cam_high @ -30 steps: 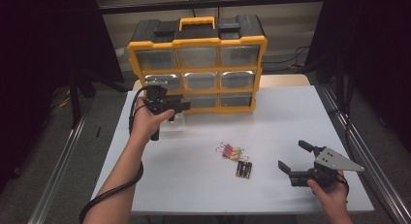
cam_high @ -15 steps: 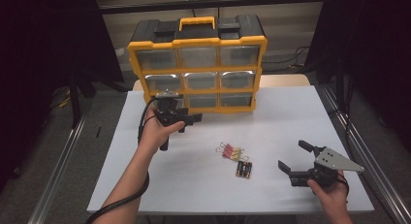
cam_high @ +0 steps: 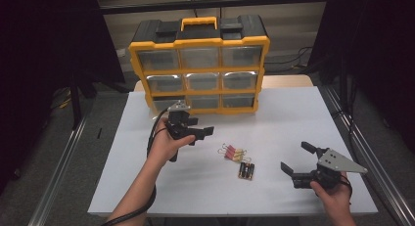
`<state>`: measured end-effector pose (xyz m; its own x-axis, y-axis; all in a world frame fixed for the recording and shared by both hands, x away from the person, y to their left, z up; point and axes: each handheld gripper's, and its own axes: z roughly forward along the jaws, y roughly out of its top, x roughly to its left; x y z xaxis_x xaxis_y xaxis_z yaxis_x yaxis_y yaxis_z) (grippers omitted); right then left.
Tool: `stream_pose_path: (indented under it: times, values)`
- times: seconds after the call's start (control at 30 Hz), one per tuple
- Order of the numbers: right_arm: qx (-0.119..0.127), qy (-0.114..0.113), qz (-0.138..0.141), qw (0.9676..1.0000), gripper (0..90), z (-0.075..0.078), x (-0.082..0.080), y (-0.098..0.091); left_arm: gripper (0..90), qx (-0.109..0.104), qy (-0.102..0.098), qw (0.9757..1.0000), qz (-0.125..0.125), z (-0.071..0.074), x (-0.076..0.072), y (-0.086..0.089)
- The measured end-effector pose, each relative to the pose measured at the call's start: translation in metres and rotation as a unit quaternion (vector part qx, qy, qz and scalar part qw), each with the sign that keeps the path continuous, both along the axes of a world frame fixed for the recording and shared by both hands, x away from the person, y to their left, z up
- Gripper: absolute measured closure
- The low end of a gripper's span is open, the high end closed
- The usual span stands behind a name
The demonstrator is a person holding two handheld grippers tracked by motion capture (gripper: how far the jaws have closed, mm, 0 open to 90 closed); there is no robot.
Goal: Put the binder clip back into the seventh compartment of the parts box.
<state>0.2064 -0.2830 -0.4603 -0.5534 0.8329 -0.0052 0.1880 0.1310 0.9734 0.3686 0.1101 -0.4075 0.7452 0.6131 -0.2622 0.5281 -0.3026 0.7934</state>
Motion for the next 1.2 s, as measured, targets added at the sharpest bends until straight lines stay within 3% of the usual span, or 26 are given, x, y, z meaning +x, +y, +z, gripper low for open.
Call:
stream_pose_path:
  times: [0.6, 0.8, 0.93, 1.2]
  values:
    - [-0.001, 0.000, -0.002, 1.0000, 0.7, 0.000, 0.000, 0.000, 21.4, 0.011, -0.003, 0.9996, -0.025, -0.024, -0.020, -0.018]
    - [-0.001, 0.000, -0.001, 1.0000, 0.7, 0.000, 0.000, 0.000, 24.3, 0.003, 0.000, 0.9993, -0.036, -0.033, -0.024, -0.024]
    - [-0.002, 0.001, 0.000, 1.0000, 0.7, 0.000, 0.000, 0.000, 28.3, -0.007, 0.002, 0.9992, -0.040, -0.041, -0.026, -0.026]
    - [-0.002, 0.000, 0.000, 1.0000, 0.8, 0.000, 0.000, 0.001, 44.1, 0.008, 0.013, 0.9988, -0.046, -0.049, -0.026, -0.035]
